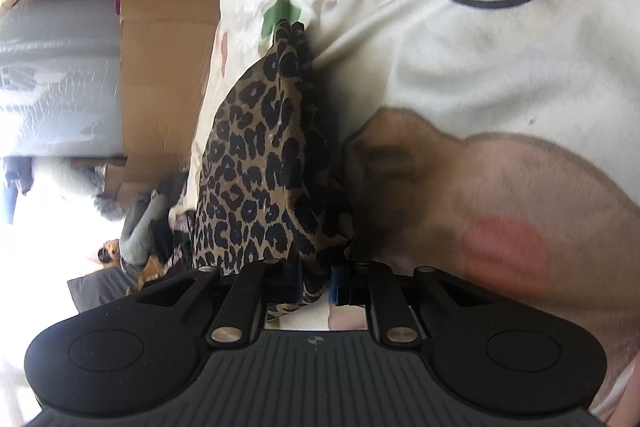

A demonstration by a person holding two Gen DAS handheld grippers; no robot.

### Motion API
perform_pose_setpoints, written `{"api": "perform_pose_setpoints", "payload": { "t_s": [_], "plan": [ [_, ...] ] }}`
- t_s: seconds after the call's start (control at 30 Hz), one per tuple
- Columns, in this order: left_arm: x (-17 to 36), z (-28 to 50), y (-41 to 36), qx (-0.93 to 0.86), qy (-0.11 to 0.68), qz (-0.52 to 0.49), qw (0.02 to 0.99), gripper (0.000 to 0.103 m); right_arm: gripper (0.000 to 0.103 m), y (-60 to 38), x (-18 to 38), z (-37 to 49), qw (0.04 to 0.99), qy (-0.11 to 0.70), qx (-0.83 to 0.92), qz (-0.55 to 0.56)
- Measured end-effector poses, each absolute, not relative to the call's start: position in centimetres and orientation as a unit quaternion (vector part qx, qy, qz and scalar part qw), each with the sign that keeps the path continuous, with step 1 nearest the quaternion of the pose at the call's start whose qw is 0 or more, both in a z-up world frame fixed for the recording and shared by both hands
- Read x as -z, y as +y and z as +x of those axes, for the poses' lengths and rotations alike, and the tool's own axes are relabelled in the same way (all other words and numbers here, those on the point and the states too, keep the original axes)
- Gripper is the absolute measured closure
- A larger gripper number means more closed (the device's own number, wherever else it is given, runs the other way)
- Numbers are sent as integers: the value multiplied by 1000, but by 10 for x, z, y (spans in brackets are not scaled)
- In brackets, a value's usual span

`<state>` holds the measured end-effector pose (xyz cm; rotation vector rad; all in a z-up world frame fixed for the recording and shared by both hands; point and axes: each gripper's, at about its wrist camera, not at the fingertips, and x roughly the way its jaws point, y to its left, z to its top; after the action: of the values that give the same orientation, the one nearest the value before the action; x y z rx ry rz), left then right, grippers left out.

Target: Fold clothes

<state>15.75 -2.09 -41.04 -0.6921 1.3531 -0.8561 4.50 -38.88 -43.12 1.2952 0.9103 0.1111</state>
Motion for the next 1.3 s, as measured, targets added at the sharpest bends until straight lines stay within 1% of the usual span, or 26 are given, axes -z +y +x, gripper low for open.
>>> {"api": "perform_pose_setpoints", "payload": {
  "t_s": [0.17,0.37,0.6,1.0,1.1,1.23,1.3],
  "plan": [
    [405,145,-1,358,607,-296,644,98,92,-375,423,49,708,448,-85,539],
    [399,126,18,342,626,-288,638,98,92,-363,416,51,709,468,-116,514],
    [405,113,19,334,652,-277,622,97,93,-370,403,57,732,463,-107,488],
    [406,99,-9,408,681,-214,569,97,93,-416,378,84,772,435,-71,457],
    [404,96,-12,421,684,-206,558,100,93,-424,371,97,781,438,-69,439],
    [397,102,-14,427,685,-199,555,100,93,-433,360,114,790,446,-67,416],
    [388,114,-11,429,671,-209,567,100,93,-435,356,122,794,448,-67,405]
  ]
}}
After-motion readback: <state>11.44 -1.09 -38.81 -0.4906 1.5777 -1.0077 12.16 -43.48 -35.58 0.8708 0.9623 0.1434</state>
